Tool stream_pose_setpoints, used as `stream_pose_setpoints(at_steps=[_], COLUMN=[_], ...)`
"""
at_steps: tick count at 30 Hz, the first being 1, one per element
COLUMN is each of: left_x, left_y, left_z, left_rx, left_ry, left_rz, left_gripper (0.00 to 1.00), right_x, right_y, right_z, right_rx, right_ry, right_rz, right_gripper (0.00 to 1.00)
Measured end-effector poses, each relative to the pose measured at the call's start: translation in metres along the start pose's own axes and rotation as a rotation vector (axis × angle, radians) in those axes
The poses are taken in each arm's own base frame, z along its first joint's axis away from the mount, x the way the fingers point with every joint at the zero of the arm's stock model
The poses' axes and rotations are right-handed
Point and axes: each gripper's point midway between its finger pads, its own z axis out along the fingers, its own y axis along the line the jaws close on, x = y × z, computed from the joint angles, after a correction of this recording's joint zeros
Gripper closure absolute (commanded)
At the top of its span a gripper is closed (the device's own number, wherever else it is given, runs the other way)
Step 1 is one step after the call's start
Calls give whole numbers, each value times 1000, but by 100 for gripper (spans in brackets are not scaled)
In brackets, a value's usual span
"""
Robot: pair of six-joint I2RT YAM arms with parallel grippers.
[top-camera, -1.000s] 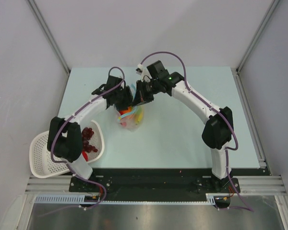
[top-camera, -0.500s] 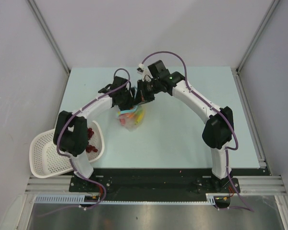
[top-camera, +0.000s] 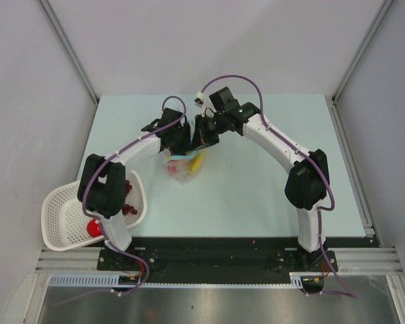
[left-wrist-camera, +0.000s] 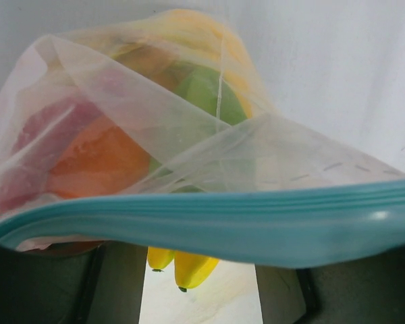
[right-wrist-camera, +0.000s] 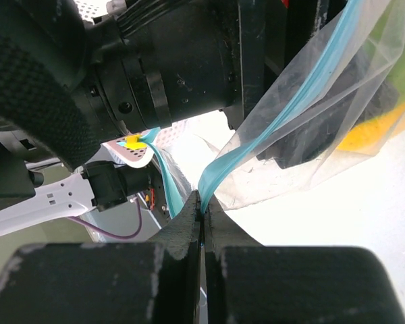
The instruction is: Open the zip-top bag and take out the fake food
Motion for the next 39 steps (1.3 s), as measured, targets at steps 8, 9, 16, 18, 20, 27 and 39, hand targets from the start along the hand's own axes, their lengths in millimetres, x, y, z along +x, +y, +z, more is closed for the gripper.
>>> stream_pose_setpoints(at_steps=[8, 9, 16, 18, 20, 27, 39], left_x=[-8, -9, -10, -6, 2, 8, 45], left_y=[3, 3, -1, -2, -1, 14, 159], left_z=[-32, -40, -97, -111, -131, -202, -209], left_rx=[-13, -9, 33, 58, 96, 110, -551], left_ry=[-65, -78, -149, -161, -183, -370, -367], left_rz=[62, 71, 155, 187, 222, 230, -176], left_gripper=[99, 100, 100, 100, 100, 100, 100], right_x=[-2, -3, -7, -8, -8, -9, -9], right_y=[-3, -4, -7, -9, -9, -9, -10], right_z=[-2, -3, -6, -7, -7, -7, -7], right_rx=[1, 2, 0, 1, 1, 1, 0], right_ry=[-5, -7, -17, -17, -19, -23, -22], right_rz=[5, 6, 4, 6, 6, 5, 5], right_gripper=[100, 100, 100, 100, 100, 100, 100])
